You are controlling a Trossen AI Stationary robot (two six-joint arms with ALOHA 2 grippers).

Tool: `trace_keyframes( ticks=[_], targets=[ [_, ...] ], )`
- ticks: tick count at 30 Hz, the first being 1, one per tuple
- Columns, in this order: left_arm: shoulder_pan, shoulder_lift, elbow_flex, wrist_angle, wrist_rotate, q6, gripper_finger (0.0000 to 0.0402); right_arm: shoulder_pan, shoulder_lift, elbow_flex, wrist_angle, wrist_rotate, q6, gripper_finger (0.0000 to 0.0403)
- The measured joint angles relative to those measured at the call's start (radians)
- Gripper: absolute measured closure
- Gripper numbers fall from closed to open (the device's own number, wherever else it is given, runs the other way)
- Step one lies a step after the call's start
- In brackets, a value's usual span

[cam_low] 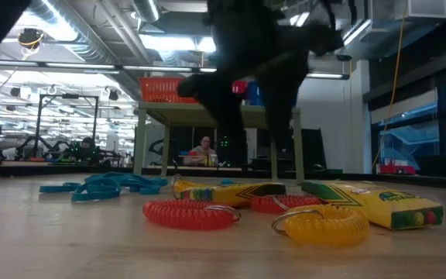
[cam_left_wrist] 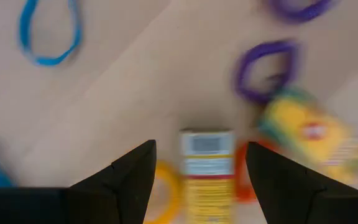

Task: Pick & Place Office Desk Supplies
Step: Put the yellow box of crayon into the orange bin on the shelf

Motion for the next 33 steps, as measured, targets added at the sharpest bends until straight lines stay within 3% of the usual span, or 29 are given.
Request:
trace_keyframes(
  ticks=[5,11,24,33],
  targets=[
    [0.017,0.054,0.071,-0.007,0.100,0.026,0.0160,0.000,0.000,0.000,-0.008,-0.003,0.000,0.0190],
    [0.018,0.062,0.085,-0.035,0.147,0.029,0.0160,0.000,0.000,0.000,-0.021,-0.003,0.000,0.0190],
    [0.010,0.099,0.085,-0.038,0.121,0.039,0.0160,-0.001,0.000,0.000,-0.039,0.001,-0.003,0.0190],
    [0.014,0.160,0.090,-0.042,0.162,0.023,0.0160,-0.001,0.000,0.000,-0.048,0.001,-0.003,0.0190]
  ],
)
